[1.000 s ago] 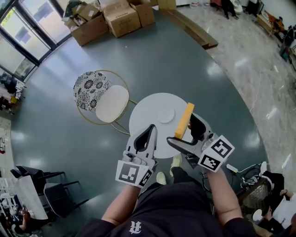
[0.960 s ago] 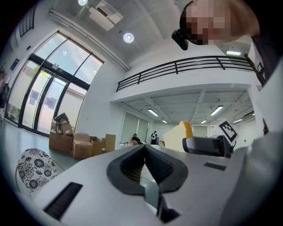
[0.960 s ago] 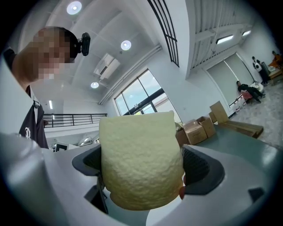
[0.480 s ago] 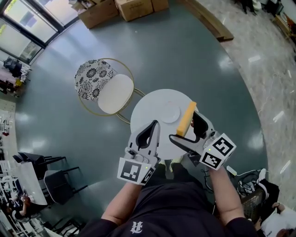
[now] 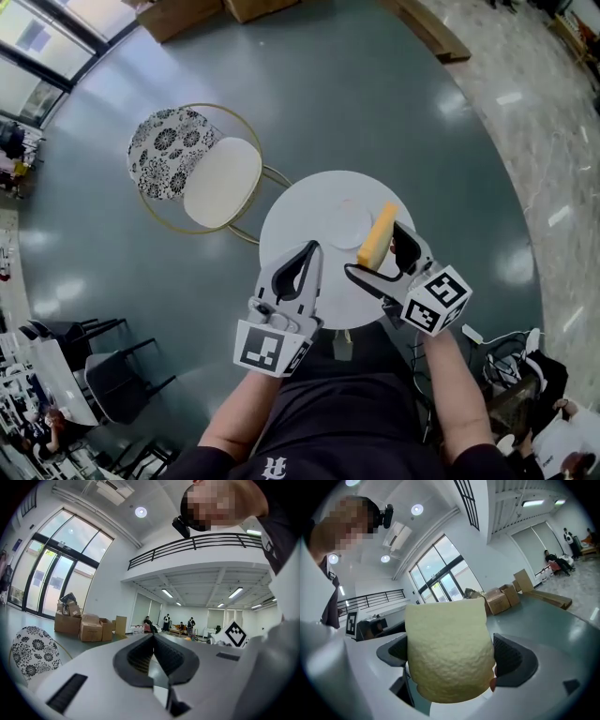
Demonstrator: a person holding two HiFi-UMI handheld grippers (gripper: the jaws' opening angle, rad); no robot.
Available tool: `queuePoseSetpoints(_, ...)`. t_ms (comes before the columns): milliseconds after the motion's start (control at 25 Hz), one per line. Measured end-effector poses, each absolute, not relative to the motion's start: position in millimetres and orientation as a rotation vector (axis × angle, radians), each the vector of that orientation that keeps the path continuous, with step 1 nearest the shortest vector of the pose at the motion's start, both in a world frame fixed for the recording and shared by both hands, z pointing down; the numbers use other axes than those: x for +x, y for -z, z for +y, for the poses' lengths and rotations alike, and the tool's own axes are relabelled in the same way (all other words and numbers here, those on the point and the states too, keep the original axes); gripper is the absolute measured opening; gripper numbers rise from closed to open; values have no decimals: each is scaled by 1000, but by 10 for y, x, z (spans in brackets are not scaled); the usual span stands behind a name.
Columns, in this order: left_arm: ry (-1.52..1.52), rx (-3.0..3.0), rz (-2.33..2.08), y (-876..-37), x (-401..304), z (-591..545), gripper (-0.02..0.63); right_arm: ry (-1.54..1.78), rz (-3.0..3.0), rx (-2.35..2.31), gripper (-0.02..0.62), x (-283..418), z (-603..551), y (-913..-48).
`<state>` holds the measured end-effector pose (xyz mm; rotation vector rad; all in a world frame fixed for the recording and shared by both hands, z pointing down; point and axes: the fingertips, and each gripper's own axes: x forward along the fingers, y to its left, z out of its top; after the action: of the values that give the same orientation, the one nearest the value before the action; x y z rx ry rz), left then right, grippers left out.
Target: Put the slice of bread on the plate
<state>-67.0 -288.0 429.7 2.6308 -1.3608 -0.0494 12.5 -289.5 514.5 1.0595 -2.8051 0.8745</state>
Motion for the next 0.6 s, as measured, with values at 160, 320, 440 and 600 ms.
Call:
queuePoseSetpoints(160,64,2625,-1328,-4652,-707,-2992,5,-883,-2747,1057,541,50,-3028,-5626)
queuePoseSetpoints(320,76,2632,-1313,-4964,-732,-3148,5,-886,-2712,1051,541,-31,-3164,-6012)
queuePoseSetpoints(440,65,2635,-1315,-5169,-729,-3243,5,-877,-2677,1050,541,-41,-3252,-6281)
queuePoseSetpoints(600,58,2626,-1321,-5360,-727,-3317,5,-846,-2599,1041,541,-27,-3344,-6642)
